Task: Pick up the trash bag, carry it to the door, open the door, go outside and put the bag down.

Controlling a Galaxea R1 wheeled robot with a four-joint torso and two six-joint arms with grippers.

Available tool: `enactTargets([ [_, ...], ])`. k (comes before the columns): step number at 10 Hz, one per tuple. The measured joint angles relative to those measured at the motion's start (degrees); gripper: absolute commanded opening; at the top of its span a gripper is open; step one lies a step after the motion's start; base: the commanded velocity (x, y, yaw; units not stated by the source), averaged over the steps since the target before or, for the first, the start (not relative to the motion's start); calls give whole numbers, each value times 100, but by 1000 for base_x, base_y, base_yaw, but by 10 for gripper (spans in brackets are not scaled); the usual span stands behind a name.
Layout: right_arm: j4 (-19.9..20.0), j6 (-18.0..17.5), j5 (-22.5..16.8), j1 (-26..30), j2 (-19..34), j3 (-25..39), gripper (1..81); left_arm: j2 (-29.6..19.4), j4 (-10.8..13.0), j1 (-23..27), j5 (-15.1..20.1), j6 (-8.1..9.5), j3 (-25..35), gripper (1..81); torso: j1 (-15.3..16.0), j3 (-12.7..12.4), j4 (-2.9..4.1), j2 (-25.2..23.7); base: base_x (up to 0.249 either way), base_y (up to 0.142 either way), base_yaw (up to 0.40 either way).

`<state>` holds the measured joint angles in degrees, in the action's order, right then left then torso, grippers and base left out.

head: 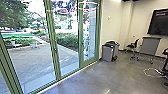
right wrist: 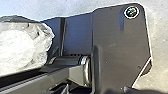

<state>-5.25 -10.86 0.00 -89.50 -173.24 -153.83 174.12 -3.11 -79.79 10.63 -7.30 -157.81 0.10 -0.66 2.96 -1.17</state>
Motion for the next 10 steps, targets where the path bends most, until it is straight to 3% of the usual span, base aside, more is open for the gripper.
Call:
enactTargets([
  [10, 0, 0, -2, -7, 24, -5, 811, 15, 0, -4, 2, 0, 15, 10, -2, 0, 0, 2, 191, -105, 0],
])
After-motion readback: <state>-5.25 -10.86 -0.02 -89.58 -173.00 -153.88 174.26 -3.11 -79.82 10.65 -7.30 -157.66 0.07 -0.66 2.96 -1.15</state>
